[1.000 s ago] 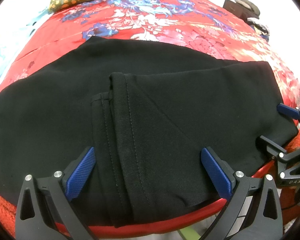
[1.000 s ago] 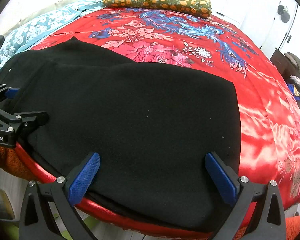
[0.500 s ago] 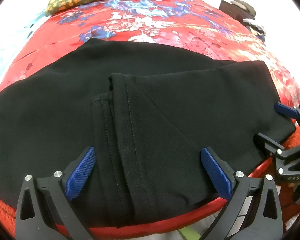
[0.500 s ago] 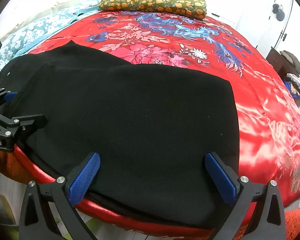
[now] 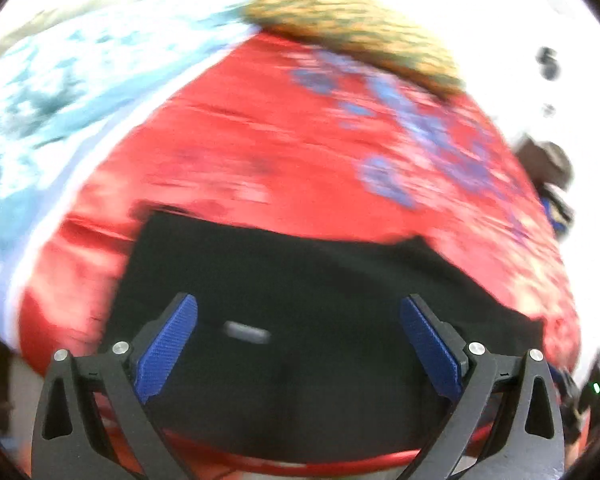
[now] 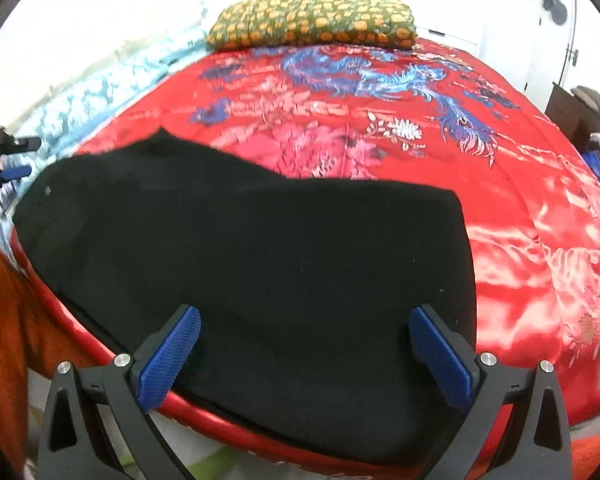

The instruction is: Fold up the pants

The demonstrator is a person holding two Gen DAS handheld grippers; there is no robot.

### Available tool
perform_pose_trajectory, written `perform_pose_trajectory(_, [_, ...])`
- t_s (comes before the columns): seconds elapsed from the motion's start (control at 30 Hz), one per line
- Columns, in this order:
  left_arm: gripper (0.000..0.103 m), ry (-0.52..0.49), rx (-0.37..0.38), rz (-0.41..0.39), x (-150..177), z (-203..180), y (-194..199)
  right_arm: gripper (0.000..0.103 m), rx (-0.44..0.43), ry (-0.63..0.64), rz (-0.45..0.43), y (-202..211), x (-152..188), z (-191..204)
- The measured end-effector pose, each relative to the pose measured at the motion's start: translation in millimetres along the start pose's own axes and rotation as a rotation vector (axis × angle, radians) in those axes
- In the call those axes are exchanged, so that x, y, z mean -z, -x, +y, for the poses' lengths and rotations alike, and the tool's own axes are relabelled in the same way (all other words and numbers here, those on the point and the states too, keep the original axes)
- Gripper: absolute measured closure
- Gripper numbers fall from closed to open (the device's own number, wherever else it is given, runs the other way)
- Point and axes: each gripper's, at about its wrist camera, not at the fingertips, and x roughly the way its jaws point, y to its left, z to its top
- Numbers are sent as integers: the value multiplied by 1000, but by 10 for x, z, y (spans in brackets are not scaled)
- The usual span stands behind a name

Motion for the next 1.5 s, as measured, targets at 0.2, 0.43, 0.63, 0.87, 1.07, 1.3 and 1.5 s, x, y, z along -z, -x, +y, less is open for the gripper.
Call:
perform_pose_trajectory(0.2, [2, 169, 7, 230, -158, 1008, -404, 0, -40, 14, -12, 30, -39, 72])
perform_pose_trajectory(0.43, [10, 159, 229, 283, -62, 940, -739, 0, -50, 52, -5, 39, -34, 177])
perform_pose_trajectory(0.63, [49, 196, 252, 311, -108, 867, -846, 0, -54, 41, -7, 52, -15, 158])
perform_pose_trajectory(0.87, [80, 223, 226, 274, -167, 690, -526, 0, -70, 14, -29, 105, -19, 118])
perform_pose_trajectory(1.07, [81, 366, 368, 207, -177, 406, -74, 0, -81, -30, -89, 232, -81, 33])
perform_pose_trajectory(1.3, [82, 331, 489, 183, -192, -568, 334, 0, -128, -172, -158, 364, -185, -222])
perform_pose_trajectory(1.5, [82, 228, 527, 216, -21, -1669, 223, 0, -123, -262, -208, 493, -216, -484])
